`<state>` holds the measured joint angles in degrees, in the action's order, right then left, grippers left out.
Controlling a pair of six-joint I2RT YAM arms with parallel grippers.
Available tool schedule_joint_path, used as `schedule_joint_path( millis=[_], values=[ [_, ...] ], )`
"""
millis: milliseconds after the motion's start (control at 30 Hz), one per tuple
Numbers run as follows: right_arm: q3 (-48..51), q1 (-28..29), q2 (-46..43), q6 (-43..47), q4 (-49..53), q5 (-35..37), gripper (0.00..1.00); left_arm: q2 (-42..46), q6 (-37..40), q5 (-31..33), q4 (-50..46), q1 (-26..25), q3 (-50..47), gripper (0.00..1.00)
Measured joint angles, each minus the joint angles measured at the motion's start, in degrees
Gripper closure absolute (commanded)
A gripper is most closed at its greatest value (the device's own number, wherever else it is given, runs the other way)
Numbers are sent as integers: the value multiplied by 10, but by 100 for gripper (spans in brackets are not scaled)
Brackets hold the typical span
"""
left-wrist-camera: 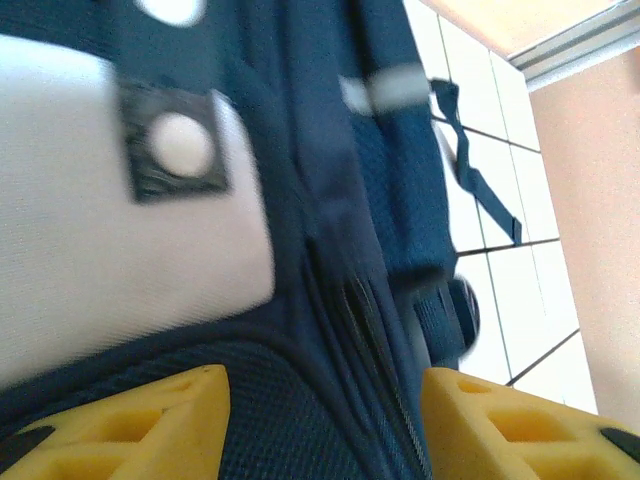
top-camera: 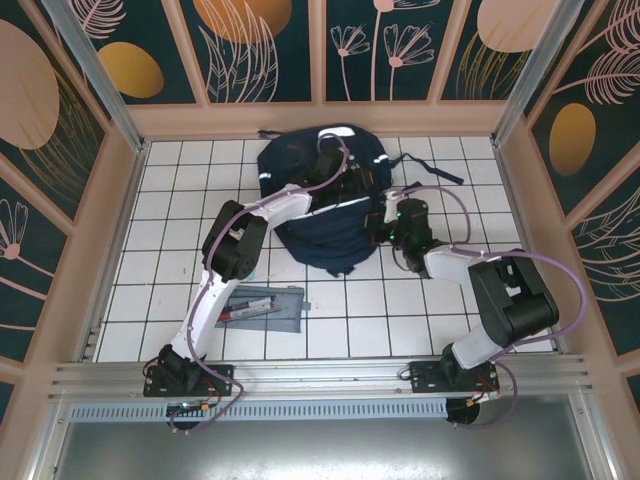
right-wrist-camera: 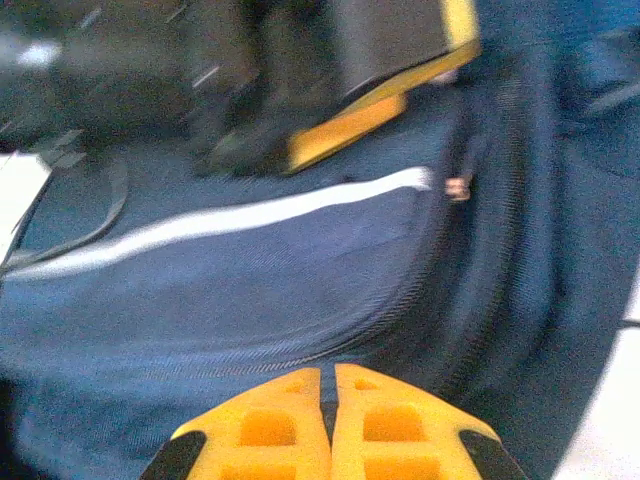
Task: Pack books, pencil case, and school supplies into a backpack
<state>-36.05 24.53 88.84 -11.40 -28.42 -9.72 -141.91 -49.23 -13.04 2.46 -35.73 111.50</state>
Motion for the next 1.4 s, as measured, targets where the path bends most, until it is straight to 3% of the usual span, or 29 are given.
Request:
schedule_joint_path(
  millis=[167,467,667,900,1133,1233,1267,1367,1400],
  values=[
    [-12,66,11,6,1,46,100,1,-21,0,39,-4,-17,44],
    [-21,68,34,-17,8,32,100,44,37,29,6,-14,-38,2],
    [-29,68,41,-56,10,16,100,197,90,108,-103,6,-156,1],
    [-51,68,42,-70,35,11,100,399,83,136,-115,55,-341,2],
    [-56,68,42,-71,45,8,100,445,46,138,-117,57,-494,9],
    [-56,68,42,-71,45,8,100,441,25,132,-112,57,-526,18],
    [-56,68,42,-71,45,9,100,436,17,129,-102,57,-531,28],
    [-56,68,42,-71,45,10,100,409,-8,112,-60,58,-539,73],
    [-56,68,42,-71,45,14,100,399,-17,104,-45,60,-542,82]
  ],
)
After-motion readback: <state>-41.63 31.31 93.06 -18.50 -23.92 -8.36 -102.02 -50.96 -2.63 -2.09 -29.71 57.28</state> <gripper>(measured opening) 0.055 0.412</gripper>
